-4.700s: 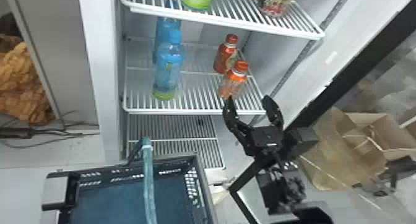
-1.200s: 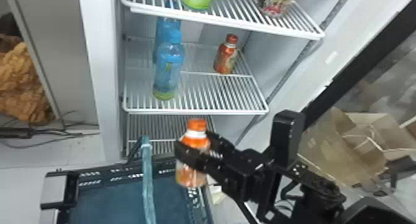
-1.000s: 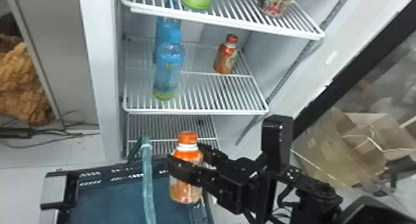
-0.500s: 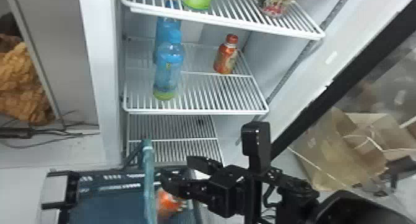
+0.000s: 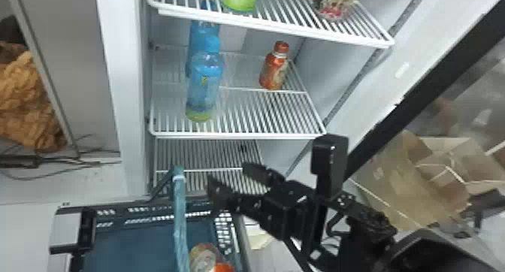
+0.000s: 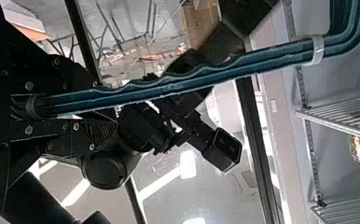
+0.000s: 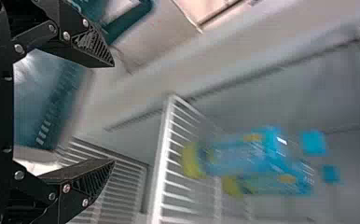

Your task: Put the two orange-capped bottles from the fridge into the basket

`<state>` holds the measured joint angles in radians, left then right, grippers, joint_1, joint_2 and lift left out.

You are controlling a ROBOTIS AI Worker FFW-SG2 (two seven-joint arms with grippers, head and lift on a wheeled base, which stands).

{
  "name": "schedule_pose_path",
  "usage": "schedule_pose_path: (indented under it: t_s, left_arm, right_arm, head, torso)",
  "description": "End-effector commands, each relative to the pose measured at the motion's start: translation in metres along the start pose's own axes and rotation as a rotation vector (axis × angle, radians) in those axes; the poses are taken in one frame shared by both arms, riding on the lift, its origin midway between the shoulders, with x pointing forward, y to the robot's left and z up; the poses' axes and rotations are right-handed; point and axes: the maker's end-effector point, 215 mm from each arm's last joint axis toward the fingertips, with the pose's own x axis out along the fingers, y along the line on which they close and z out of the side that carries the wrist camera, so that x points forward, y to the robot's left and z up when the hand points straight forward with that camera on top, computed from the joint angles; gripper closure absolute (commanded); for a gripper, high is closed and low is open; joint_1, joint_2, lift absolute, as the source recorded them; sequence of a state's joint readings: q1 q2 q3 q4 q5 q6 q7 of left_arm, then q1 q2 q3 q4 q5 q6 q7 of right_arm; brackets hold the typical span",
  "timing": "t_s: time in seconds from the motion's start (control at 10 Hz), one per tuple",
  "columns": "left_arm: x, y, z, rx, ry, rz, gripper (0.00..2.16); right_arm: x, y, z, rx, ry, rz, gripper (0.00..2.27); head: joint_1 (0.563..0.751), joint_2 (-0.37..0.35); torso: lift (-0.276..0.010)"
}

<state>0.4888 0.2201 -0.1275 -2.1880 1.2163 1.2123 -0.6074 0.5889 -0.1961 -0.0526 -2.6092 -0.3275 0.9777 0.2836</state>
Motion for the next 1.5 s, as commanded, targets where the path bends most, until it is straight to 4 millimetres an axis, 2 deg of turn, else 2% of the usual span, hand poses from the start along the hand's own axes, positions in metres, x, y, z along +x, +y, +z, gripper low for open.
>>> schedule_pose_path:
  t_s: [0.0, 0.2, 0.3, 0.4, 0.5, 0.6, 0.7, 1.0, 1.2, 1.4]
  left_arm:
    - [0.000, 0.000, 0.000, -0.001, -0.003, -0.001, 1.19]
    - [0.000, 0.001, -0.001, -0.002, 0.000, 0.001, 1.19]
    - [-0.001, 0.001, -0.001, -0.003, -0.002, 0.003, 1.19]
    - [0.000, 0.000, -0.001, -0.004, -0.001, 0.000, 1.19]
    - [0.000, 0.001, -0.001, -0.004, -0.001, 0.001, 1.19]
    - [0.000, 0.000, -0.001, -0.004, -0.001, 0.000, 1.19]
    - [-0.001, 0.001, -0.001, -0.004, -0.001, 0.002, 1.19]
    - [0.000, 0.000, 0.000, 0.002, -0.001, 0.000, 1.19]
    - [0.000, 0.000, 0.000, 0.002, -0.001, -0.002, 1.19]
    - [0.000, 0.000, 0.001, 0.000, 0.002, -0.002, 1.19]
  right_arm:
    - [0.005, -0.025, 0.031, -0.025, -0.135, -0.055, 0.36]
    - [0.006, -0.057, 0.068, -0.058, -0.316, -0.143, 0.30]
    - [0.001, -0.072, 0.084, -0.083, -0.387, -0.201, 0.18]
    - [-0.002, -0.090, 0.096, -0.102, -0.460, -0.259, 0.04]
    - [-0.008, -0.108, 0.108, -0.128, -0.541, -0.323, 0.04]
    - [-0.007, -0.129, 0.111, -0.146, -0.599, -0.372, 0.04]
    - [-0.002, -0.160, 0.109, -0.188, -0.601, -0.434, 0.04]
    - [0.026, -0.218, 0.119, -0.226, -0.651, -0.491, 0.04]
    - [0.044, -0.237, 0.125, -0.224, -0.670, -0.490, 0.04]
    - [0.062, -0.245, 0.134, -0.226, -0.676, -0.478, 0.04]
  head:
    - [0.695, -0.350]
    - [0.695, -0.350]
    - [0.695, -0.350]
    - [0.695, -0.350]
    - [0.695, -0.350]
    - [0.695, -0.350]
    - [0.695, -0.350]
    - [0.695, -0.350]
    - [0.695, -0.350]
    - [0.695, -0.350]
  torso:
    - [-0.235]
    - [-0.235]
    - [-0.235]
    - [-0.235]
    - [-0.235]
    - [-0.235]
    - [-0.235]
    - [-0.235]
    - [-0.235]
    - [-0.235]
